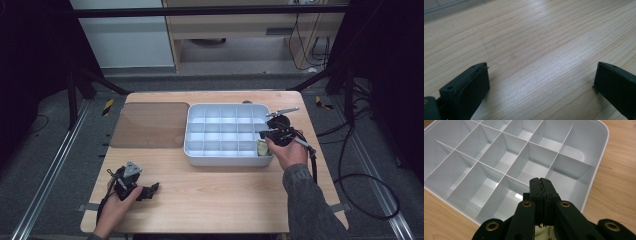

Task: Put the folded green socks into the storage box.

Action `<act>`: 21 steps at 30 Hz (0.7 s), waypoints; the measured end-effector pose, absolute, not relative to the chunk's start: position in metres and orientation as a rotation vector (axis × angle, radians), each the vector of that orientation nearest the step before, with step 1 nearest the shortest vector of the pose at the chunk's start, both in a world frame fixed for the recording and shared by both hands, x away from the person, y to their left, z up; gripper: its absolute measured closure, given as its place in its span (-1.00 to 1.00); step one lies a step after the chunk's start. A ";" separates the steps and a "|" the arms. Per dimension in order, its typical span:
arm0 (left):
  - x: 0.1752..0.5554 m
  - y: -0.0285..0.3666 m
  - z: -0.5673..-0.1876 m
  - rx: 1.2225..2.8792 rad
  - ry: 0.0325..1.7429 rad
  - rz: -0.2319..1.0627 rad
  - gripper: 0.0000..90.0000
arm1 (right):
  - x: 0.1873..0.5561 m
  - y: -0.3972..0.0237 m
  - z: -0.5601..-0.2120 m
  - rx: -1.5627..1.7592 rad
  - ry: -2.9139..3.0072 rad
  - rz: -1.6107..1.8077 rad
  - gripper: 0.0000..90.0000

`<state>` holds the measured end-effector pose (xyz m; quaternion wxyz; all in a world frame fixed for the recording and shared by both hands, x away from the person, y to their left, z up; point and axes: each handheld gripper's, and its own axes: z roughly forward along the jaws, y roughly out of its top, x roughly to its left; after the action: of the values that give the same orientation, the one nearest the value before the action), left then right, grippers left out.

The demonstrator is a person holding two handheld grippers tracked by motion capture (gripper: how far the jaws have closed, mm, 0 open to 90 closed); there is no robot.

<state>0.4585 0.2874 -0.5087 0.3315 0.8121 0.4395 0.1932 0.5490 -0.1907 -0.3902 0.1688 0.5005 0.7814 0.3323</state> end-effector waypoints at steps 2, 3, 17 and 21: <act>0.458 0.287 -0.509 2.123 1.148 0.506 -1.00 | 0.547 -0.190 -0.388 1.417 2.217 0.959 0.97; 0.458 0.287 -0.509 2.119 1.150 0.506 -1.00 | 0.546 -0.190 -0.388 1.414 2.214 0.965 0.96; 0.458 0.287 -0.509 2.120 1.149 0.504 -1.00 | 0.532 -0.190 -0.374 1.387 2.142 1.040 0.42; 0.459 0.287 -0.509 2.120 1.149 0.505 -1.00 | 0.529 -0.191 -0.371 1.389 2.127 1.052 0.21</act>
<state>0.4586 0.2865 -0.5088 0.3326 0.8115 0.4399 0.1932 0.5290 -0.1914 -0.3708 0.1946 0.4955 0.7588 0.3752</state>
